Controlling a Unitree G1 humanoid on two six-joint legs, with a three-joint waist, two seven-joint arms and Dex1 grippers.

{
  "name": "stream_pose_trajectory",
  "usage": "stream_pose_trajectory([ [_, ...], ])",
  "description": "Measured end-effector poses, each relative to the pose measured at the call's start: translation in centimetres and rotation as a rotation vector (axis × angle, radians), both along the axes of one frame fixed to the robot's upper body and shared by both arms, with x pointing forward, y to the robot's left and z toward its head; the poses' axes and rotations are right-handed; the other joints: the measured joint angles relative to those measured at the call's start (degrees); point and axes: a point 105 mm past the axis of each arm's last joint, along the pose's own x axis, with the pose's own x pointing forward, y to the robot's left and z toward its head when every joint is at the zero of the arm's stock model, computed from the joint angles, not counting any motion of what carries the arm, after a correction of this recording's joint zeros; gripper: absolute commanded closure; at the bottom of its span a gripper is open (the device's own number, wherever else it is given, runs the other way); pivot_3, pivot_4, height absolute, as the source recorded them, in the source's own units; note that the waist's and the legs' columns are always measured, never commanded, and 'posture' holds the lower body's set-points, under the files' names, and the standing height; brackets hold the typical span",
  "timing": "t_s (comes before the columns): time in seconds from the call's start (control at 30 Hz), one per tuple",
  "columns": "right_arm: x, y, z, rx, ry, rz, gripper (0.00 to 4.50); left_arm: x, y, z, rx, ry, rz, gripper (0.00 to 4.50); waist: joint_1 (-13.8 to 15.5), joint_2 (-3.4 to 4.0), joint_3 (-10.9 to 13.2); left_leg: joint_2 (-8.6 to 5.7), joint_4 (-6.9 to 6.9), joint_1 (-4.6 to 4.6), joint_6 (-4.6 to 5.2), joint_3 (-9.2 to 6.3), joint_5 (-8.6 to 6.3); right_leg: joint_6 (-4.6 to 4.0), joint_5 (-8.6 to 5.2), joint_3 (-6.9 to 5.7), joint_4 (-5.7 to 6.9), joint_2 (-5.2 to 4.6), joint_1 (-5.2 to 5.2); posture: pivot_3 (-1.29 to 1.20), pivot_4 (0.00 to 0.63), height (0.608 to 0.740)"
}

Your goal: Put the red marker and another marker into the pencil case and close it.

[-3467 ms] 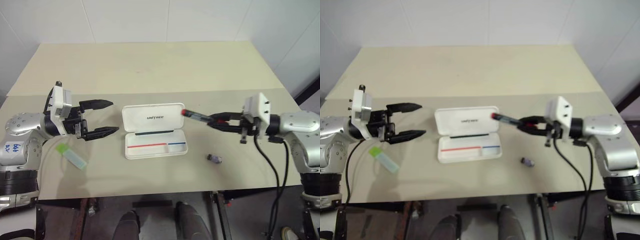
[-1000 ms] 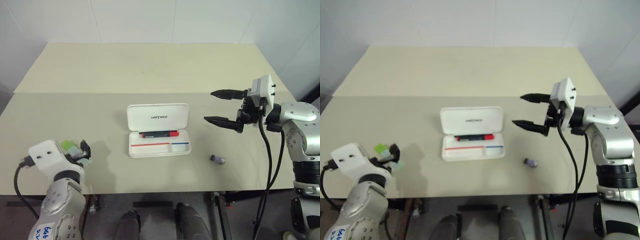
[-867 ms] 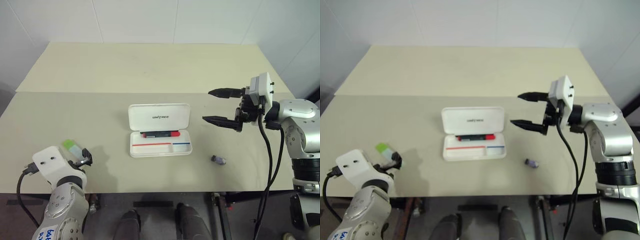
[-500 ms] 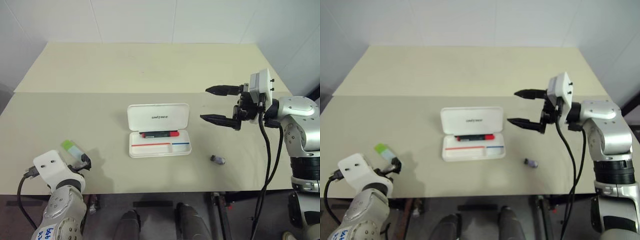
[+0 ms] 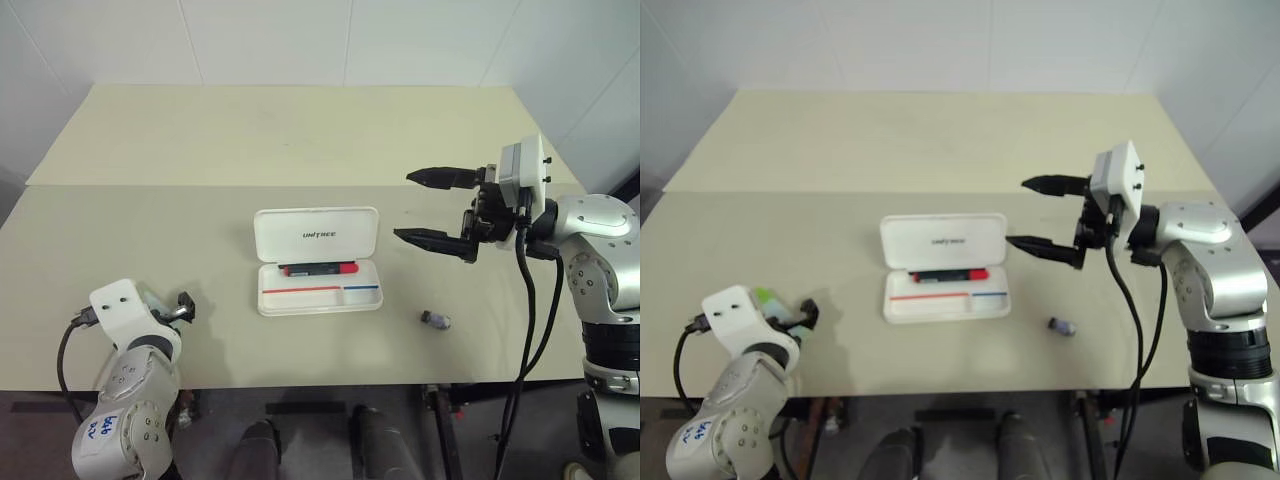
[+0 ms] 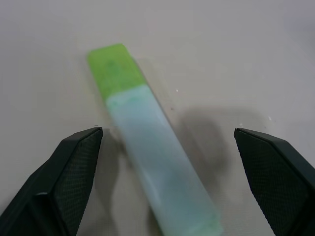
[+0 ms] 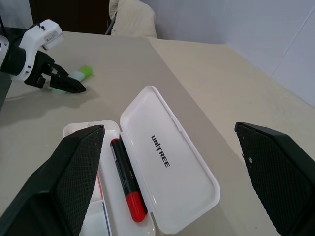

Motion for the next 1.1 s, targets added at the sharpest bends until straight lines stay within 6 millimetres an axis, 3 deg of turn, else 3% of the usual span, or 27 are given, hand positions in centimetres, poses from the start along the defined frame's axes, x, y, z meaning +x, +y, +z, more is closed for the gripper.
stream_pose_trajectory([
  [0.27, 0.0, 0.0, 0.4, 0.011, -0.010, -0.006, 0.00, -0.3, 0.1, -0.1, 0.001, 0.027, 0.003, 3.36, 0.2, 0.00, 0.0, 0.00, 0.03, 0.00, 0.00, 0.00, 0.00, 0.00, 0.00, 0.00, -0.01, -0.01, 0.02, 0.00, 0.150, 0.740],
  [0.3, 0.0, 0.0, 0.4, 0.011, -0.012, -0.006, 0.00, -0.3, 0.1, -0.1, 0.002, 0.030, 0.003, 3.48, 0.2, 0.00, 0.0, 0.00, 0.02, 0.01, 0.00, 0.00, 0.00, 0.00, 0.00, 0.00, -0.01, 0.00, 0.02, 0.00, 0.150, 0.740],
  [0.57, 0.0, 0.0, 0.6, 0.014, -0.021, -0.006, 0.00, 0.5, 0.4, 0.6, -0.005, -0.020, 0.013, 3.48, 0.2, -0.01, 0.0, 0.00, 0.04, 0.00, 0.00, 0.00, 0.00, 0.00, 0.01, 0.00, -0.01, 0.00, 0.02, 0.00, 0.150, 0.740],
  [0.7, 0.1, 0.1, 0.7, 0.023, -0.036, -0.005, 0.00, 2.4, 1.1, 4.3, 0.083, -0.214, -0.003, 3.48, 0.2, -0.03, 0.0, 0.00, 0.01, 0.00, -0.02, 0.00, 0.01, -0.01, 0.01, 0.00, -0.03, 0.00, 0.02, 0.00, 0.150, 0.740],
  [0.8, 0.3, -0.2, 0.3, 0.027, -0.022, -0.022, 0.00, 3.2, 0.4, 7.6, 0.117, -0.389, -0.066, 3.48, 0.2, -0.02, 0.0, 0.00, -0.02, -0.01, -0.02, 0.01, -0.01, 0.02, 0.04, 0.00, -0.03, -0.02, 0.02, 0.00, 0.150, 0.740],
  [1.0, -0.3, -1.7, -1.5, 0.020, 0.049, -0.058, 0.00, 5.0, -2.6, 12.8, 0.159, -0.670, -0.452, 3.48, 1.2, -0.01, 0.0, 0.00, -0.10, -0.03, -0.03, 0.01, -0.02, 0.10, 0.08, -0.01, 0.04, 0.00, -0.08, 0.00, 0.150, 0.740],
  [1.1, -1.3, -1.8, -1.6, 0.003, 0.063, -0.044, 0.00, 5.3, -3.8, 13.9, 0.183, -0.726, -0.621, 3.48, 1.2, -0.02, 0.0, 0.01, -0.11, -0.03, -0.02, 0.04, -0.03, 0.08, 0.07, -0.01, 0.03, 0.00, -0.08, 0.00, 0.150, 0.740],
])
